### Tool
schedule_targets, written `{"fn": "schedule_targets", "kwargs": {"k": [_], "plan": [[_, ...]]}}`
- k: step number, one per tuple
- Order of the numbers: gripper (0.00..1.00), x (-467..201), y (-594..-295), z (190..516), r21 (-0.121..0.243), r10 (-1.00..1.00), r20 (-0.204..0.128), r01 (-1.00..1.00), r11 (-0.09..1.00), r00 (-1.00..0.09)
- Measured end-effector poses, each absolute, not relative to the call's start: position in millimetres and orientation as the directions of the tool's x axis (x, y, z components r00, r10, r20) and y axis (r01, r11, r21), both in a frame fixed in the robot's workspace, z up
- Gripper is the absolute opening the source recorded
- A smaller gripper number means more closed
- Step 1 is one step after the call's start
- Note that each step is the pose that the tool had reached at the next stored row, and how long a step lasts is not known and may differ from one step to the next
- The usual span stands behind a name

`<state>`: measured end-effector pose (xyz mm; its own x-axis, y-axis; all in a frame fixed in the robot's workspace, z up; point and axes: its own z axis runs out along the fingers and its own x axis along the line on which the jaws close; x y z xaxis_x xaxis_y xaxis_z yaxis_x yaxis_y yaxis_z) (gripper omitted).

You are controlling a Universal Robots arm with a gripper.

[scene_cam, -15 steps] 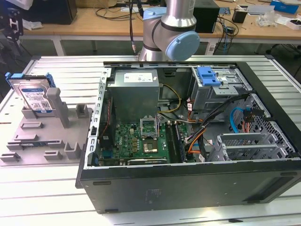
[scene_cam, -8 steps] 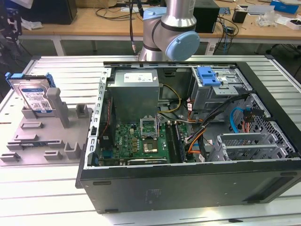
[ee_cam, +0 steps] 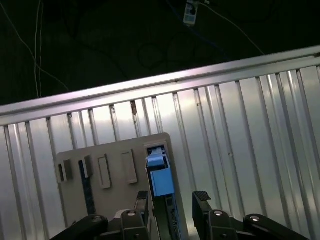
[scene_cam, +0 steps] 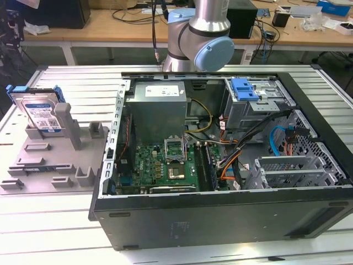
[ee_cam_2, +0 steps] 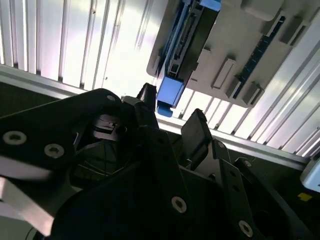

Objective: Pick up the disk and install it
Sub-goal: 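Pick up the disk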

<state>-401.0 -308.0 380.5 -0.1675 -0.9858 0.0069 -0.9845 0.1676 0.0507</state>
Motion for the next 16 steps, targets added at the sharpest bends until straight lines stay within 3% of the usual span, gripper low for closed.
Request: {"fn": "schedule_targets", "kwargs": {"k": [16], "plan": [[0.48, -400.5, -307.7, 380.4, 0.051, -1.000, 0.007, -0.998, 0.028, -0.028]]}}
